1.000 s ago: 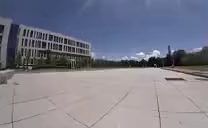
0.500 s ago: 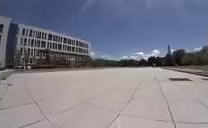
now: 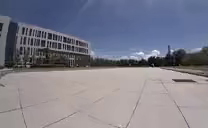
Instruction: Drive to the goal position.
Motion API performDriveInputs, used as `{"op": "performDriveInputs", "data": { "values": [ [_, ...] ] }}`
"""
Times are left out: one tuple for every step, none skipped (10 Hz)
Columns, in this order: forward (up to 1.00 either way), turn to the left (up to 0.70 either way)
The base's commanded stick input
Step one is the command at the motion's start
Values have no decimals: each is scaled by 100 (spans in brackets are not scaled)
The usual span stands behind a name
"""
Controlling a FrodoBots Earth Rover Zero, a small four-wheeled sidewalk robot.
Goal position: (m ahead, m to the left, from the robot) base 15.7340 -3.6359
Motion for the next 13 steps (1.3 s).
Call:
{"op": "performDriveInputs", "data": {
  "values": [
    [70, 0],
    [70, 0],
    [70, 0],
    [70, 0],
    [70, 0],
    [70, 0],
    [70, 0],
    [70, 0],
    [70, 0],
    [70, 0],
    [70, 0],
    [70, 0],
    [70, 0]
  ]
}}
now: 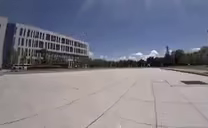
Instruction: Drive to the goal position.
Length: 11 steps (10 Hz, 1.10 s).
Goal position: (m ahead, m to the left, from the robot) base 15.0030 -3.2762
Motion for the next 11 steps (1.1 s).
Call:
{"op": "performDriveInputs", "data": {
  "values": [
    [70, 0],
    [70, 0],
    [70, 0],
    [70, 0],
    [70, 0],
    [70, 0],
    [70, 0],
    [70, 0],
    [70, 0],
    [70, 0],
    [70, 0]
  ]
}}
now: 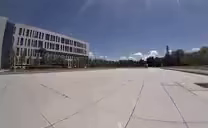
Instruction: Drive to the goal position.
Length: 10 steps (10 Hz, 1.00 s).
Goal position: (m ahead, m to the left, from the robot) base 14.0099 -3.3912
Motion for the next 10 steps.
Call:
{"op": "performDriveInputs", "data": {
  "values": [
    [69, 0],
    [68, 0],
    [67, 0],
    [66, 0],
    [66, 0],
    [66, 0],
    [66, 0],
    [66, 0],
    [66, 0],
    [66, 0]
  ]
}}
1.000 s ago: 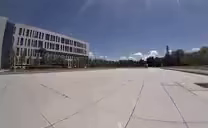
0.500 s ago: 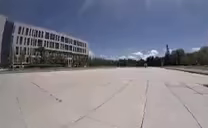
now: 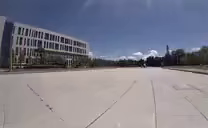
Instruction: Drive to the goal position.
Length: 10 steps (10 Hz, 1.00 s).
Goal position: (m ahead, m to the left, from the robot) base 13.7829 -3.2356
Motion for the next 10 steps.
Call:
{"op": "performDriveInputs", "data": {
  "values": [
    [66, 0],
    [66, 0],
    [66, 0],
    [66, 0],
    [66, 0],
    [66, 0],
    [66, 0],
    [66, 0],
    [66, 0],
    [66, 0]
  ]
}}
